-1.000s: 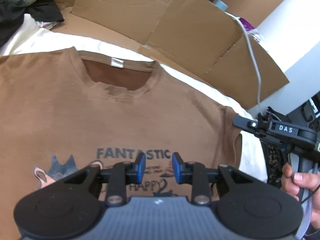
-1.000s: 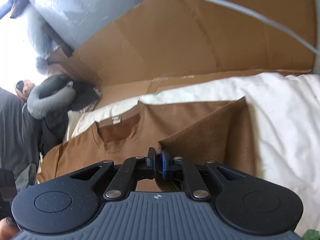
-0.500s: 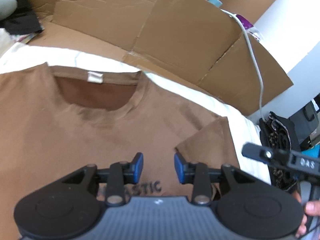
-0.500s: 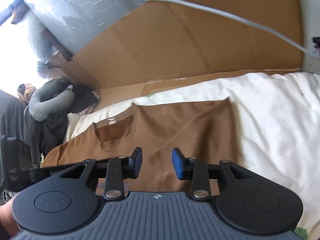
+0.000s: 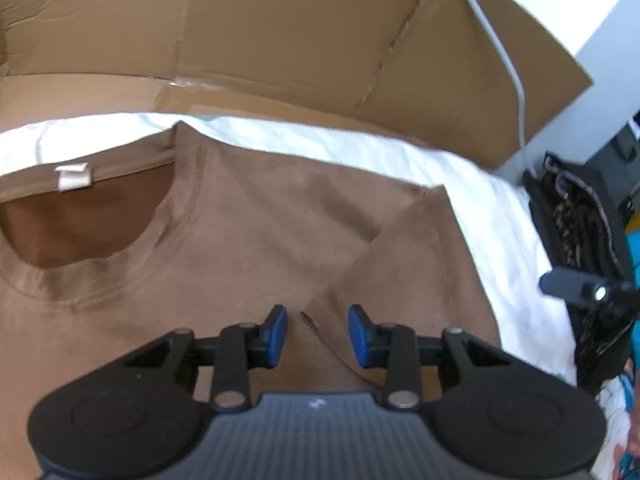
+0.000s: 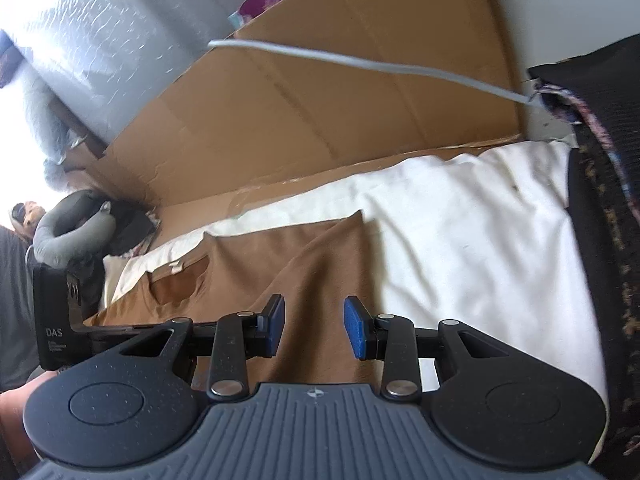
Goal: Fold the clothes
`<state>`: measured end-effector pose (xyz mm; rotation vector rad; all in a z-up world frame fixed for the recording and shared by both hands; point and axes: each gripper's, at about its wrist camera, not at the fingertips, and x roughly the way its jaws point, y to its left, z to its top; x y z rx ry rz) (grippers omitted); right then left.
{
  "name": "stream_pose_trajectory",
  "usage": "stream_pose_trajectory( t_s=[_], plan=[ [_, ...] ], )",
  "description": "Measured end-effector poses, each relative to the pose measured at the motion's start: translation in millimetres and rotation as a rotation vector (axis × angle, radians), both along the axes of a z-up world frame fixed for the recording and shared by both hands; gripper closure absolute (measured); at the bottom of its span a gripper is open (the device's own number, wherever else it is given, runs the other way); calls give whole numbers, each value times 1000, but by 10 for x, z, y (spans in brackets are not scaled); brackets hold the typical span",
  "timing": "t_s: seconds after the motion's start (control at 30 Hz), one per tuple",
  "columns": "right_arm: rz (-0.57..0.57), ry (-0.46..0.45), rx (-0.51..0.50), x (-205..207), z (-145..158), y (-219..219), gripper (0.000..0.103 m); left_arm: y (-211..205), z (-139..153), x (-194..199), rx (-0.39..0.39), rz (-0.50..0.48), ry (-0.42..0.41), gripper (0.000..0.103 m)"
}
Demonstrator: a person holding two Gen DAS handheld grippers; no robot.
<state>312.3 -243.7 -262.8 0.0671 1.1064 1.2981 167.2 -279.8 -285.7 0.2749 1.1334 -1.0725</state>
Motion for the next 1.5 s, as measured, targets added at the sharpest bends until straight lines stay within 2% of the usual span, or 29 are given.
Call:
stream_pose_trajectory(
  t_s=[0.13,0.23,0.33,0.47,0.53,0.63,0.83,0.87,0.9,0.93,1.1,1.23,1.37,1.5],
  plan=[
    [-15,-3,-6,62,-28,-24,68,-76,-72,-9,29,-15,-20,69],
    [-14,-10,-11,78,-43,-27,68,-15,-61,22,-26,16,3,69],
    [-16,-11,-18,84,-67,-25,68,-29,-94,26,-25,-5,-5,73],
    [-12,-15,-28,72,-92,-12,68,-9,-139,86,-47,13,22,76],
    [-7,-20,-30,68,-93,-6,68,-1,-141,93,-50,13,14,82],
    [0,-42,-30,73,-85,42,68,8,-143,72,-56,-1,-8,82],
    [46,-113,-62,102,-52,386,67,-37,-158,2,-48,-17,-47,86],
    [53,-121,-66,116,-45,441,65,-50,-149,-12,-42,-29,-59,88],
    [60,-128,-69,130,-39,497,61,-62,-141,-24,-36,-41,-69,96],
    [70,-132,-72,145,-35,549,57,-62,-132,-20,-35,-44,-64,98],
    [120,-164,-101,200,-18,809,57,8,-11,-36,-72,-37,-60,99],
    [114,-186,-136,260,-16,1064,57,76,123,-78,-111,-48,-41,99],
    [160,-175,-216,272,-97,1390,57,150,244,-125,-138,-57,-36,100],
    [167,-219,-272,238,-161,1586,57,211,332,-116,-150,-63,-25,100]
  ],
)
